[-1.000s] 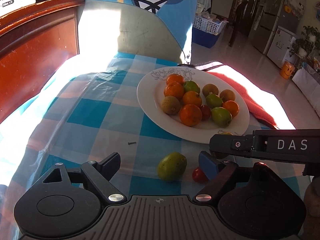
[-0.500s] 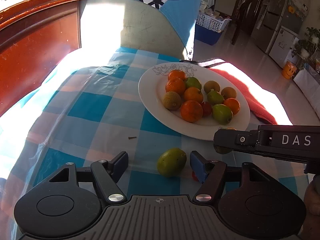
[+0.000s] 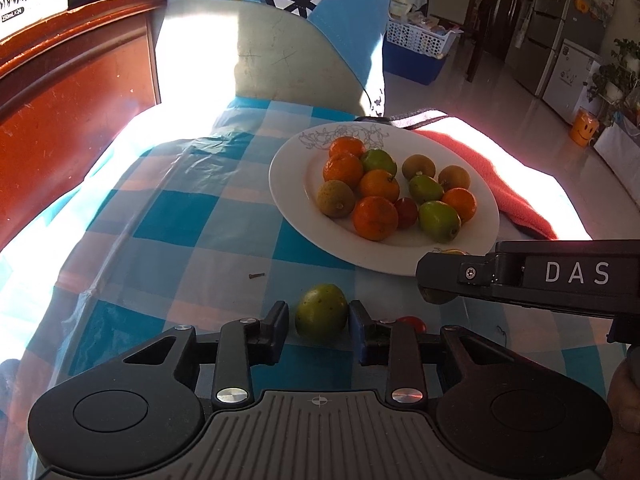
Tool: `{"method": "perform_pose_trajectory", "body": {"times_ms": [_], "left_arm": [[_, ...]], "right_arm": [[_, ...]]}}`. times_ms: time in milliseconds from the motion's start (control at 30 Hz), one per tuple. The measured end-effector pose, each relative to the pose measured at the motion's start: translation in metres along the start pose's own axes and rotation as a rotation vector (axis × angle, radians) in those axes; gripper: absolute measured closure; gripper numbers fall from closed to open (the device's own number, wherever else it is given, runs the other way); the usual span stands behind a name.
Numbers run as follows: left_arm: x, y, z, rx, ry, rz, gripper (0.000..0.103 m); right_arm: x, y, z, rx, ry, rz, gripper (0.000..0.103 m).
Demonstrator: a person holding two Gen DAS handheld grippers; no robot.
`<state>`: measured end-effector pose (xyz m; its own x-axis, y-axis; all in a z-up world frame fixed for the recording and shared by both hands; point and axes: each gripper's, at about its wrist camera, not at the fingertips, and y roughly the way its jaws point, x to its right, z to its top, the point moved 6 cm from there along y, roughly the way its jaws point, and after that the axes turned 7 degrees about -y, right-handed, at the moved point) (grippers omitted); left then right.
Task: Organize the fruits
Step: 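Carry both green citrus over the white plate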
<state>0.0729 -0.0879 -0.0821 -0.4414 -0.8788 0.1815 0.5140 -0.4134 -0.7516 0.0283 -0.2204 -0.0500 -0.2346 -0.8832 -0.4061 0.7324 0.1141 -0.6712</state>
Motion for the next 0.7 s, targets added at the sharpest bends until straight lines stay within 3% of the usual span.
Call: {"method": "perform_pose_trajectory", "body": {"times_ms": [67,367,700], "left_arm": [[-0.002,0.0,0.002,0.005,-0.016,-0.014,0.079],[-0.007,-0.011,0.018,0.046,-0.117,-0.076,0.079],[-0.015,0.004,0.053,0.09,-0.17,-0.077,0.079]], "right_arm": [[0.001,0.0,0.0,-0.001,0.006,0.003,0.072],[0.006,-0.006,0.008,0.021,0.035,0.011,0.072],[0.019,-0.006,0.041,0.07,0.075,0.033,0.072]]}}
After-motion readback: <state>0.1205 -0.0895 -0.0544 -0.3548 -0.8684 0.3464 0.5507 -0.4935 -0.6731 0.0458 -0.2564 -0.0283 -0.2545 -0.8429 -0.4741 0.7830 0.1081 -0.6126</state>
